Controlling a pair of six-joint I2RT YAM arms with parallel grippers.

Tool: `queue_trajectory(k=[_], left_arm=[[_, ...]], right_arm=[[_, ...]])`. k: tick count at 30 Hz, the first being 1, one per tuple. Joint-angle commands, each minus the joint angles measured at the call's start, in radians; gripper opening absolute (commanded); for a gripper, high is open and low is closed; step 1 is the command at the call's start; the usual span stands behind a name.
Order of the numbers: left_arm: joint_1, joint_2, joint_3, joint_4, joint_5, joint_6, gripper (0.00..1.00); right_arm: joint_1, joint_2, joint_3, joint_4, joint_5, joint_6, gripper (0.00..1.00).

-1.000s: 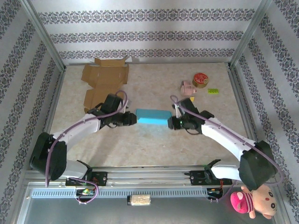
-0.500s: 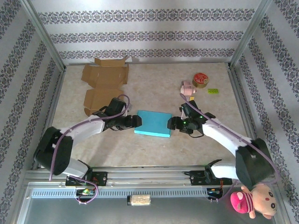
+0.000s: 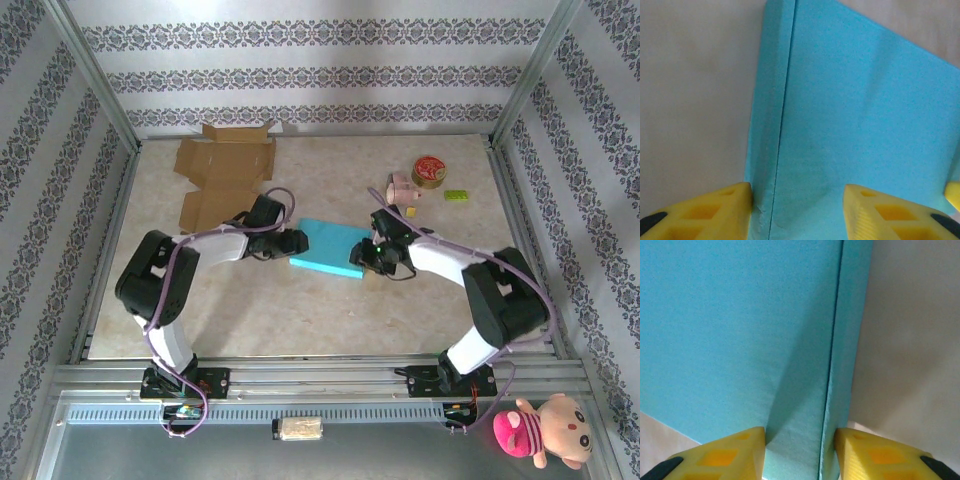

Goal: Fold the paper box

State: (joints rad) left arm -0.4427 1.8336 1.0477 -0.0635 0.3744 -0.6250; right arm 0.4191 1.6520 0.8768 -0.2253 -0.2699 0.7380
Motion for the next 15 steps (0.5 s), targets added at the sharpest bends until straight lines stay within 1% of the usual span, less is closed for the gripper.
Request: queue_trajectory(k=[1,2,6,7,9,12,15], left_arm=[[-0.005,0.134,0.152,0.167,0.054,0.008,0.49],[0.006,0.184,0.221,0.188,0.029,0.021,0.49],[0.053,0.38,0.485,0.208,-0.061,0.024,0.49],[0.063,0.416,0.528,0.217,-0.079,0.019,0.49],[0.079,0.492,0.62,0.242,-0.113,0.019,0.5],[0.094,0.561,0.747,0.165,-0.136,0.059,0.59],[0.106,0.536,0.776,0.109,-0.149,0.106,0.69]], right_arm=[[-0.027,0.201,0.177,0.206,0.004,0.004,0.42],[-0.04,0.267,0.263,0.206,-0.009,-0.009,0.41],[-0.077,0.509,0.614,0.123,0.018,-0.061,0.42],[-0.085,0.551,0.685,0.101,0.027,-0.068,0.43],[-0.107,0.627,0.803,0.072,0.045,-0.072,0.48],[-0.133,0.665,0.889,0.063,0.034,-0.07,0.57],[-0.152,0.643,0.93,0.026,0.043,-0.114,0.67]])
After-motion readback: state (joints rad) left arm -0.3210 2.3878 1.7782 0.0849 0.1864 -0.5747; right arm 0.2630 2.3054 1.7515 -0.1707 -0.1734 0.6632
